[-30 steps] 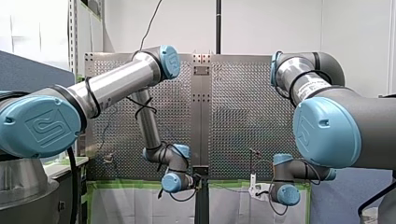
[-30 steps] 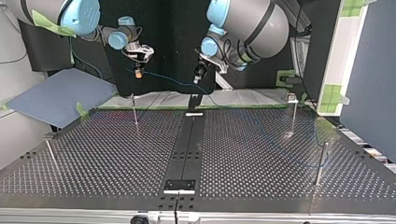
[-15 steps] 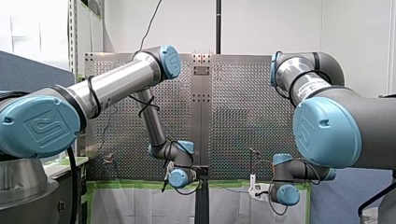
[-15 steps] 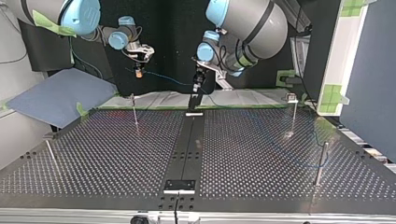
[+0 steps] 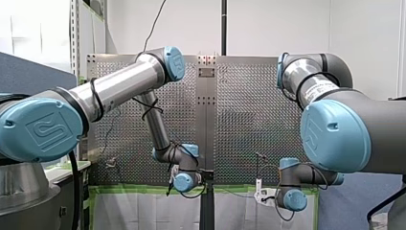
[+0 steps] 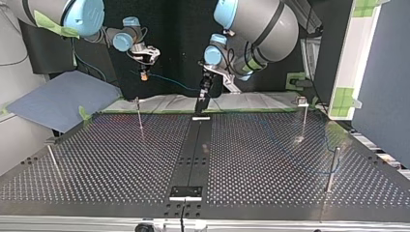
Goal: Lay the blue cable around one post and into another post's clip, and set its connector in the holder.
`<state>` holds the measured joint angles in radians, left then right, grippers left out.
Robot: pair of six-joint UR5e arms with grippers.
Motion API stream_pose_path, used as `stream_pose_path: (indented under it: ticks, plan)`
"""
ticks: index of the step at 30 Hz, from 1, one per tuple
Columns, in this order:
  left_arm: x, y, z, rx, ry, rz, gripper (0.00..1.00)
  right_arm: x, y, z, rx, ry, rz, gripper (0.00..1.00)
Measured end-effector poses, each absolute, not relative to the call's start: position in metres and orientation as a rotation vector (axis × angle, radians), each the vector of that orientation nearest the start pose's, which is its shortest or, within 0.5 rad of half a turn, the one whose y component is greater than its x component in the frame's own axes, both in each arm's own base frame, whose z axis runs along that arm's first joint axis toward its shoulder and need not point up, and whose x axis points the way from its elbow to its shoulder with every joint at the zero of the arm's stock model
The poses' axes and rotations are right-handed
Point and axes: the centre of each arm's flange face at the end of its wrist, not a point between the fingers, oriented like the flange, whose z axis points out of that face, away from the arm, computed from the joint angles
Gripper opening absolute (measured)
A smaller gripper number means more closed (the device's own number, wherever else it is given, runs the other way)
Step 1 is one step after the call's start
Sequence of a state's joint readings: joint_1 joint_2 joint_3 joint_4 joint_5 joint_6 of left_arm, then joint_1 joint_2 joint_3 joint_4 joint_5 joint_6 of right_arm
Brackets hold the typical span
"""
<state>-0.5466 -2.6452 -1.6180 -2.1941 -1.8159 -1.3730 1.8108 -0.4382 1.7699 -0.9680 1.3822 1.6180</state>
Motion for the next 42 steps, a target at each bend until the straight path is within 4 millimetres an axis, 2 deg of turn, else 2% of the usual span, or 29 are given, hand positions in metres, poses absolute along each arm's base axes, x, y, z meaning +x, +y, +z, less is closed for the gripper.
stream_pose_path:
  ticks: [13, 23, 37, 38, 39, 40, 42]
  plan:
    - [0.4835, -0.4109, -0.1006, 0.503, 1.638, 0.047, 0.98, 0.2744, -0.4824, -0.1662, 1.79, -1.289, 1.339, 0.0]
    - [0.481, -0.4119, -0.1017, 0.579, 1.625, 0.11, 0.98, 0.2745, -0.4823, -0.1662, 1.789, -1.292, 1.34, 0.0]
    - [0.4802, -0.4113, -0.1032, 0.591, 1.639, 0.086, 0.98, 0.2739, -0.4824, -0.1664, 1.785, -1.298, 1.336, 0.0]
    - [0.4801, -0.4116, -0.1032, 0.592, 1.639, 0.082, 0.92, 0.2739, -0.4824, -0.1664, 1.785, -1.298, 1.336, 0.0]
    - [0.4799, -0.4122, -0.1031, 0.592, 1.638, 0.077, 0.92, 0.2739, -0.4824, -0.1664, 1.785, -1.298, 1.336, 0.0]
    - [0.4798, -0.4129, -0.1029, 0.594, 1.637, 0.07, 0.87, 0.274, -0.4824, -0.1664, 1.785, -1.298, 1.336, 0.0]
    - [0.4795, -0.4137, -0.1029, 0.597, 1.635, 0.061, 0.87, 0.2741, -0.4824, -0.1664, 1.784, -1.299, 1.337, 0.0]
